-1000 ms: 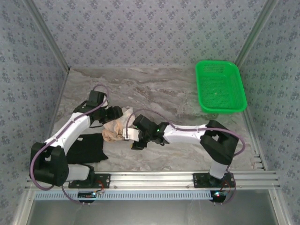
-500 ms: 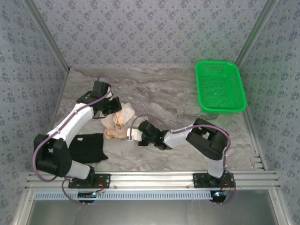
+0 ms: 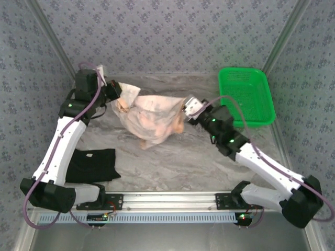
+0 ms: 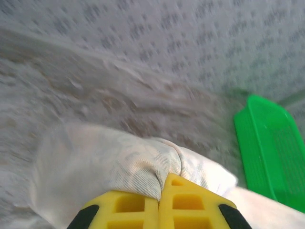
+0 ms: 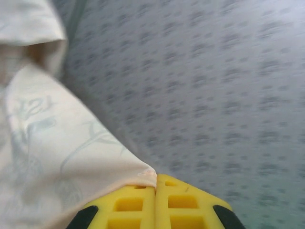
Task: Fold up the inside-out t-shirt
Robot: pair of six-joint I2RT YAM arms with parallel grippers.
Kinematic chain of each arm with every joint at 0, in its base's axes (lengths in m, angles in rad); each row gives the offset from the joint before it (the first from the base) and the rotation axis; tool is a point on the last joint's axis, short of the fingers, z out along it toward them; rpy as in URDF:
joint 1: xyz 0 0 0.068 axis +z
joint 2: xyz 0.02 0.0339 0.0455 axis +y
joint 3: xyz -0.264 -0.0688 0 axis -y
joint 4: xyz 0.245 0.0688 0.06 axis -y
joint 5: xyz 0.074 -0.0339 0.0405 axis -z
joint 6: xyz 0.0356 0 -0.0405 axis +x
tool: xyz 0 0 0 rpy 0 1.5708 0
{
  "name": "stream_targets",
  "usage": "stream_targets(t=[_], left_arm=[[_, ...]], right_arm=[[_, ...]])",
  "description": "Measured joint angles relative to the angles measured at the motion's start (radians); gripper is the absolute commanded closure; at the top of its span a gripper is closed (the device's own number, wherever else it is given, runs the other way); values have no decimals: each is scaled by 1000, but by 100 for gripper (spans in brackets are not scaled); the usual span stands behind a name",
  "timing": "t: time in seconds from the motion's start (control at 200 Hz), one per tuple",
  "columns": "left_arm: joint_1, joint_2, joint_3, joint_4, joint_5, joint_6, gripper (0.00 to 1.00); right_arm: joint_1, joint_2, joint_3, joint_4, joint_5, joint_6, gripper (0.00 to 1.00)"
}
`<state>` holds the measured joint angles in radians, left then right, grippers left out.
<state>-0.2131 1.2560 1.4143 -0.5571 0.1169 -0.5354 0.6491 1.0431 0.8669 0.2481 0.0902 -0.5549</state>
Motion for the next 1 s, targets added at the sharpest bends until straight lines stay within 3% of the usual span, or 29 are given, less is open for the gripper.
stream_targets(t=[0.135,0.315,0.48,0.655,0.8,0.999], left_arm=[[53,-11,-25,24,-67,-8,100],[111,-10,-207,44,-79,-24,100],[168,21,-249,-24,24,-61,100],[143,-69,-131,-71,122,-78,100],[134,-172,-40,11,149,-93,100],[164,-25,153,50,180,-105,100]], right_arm=[[-32,-55,46,-96,5,19,100],[-6,-93,13,-292,-34,69,100],[48,-127,29,-427,-133,70,100],[46,-113,174,-499,-185,84,100],[-67,-33,360,-498,-261,144,100],[-263,195,582,-481,-347,281,97]])
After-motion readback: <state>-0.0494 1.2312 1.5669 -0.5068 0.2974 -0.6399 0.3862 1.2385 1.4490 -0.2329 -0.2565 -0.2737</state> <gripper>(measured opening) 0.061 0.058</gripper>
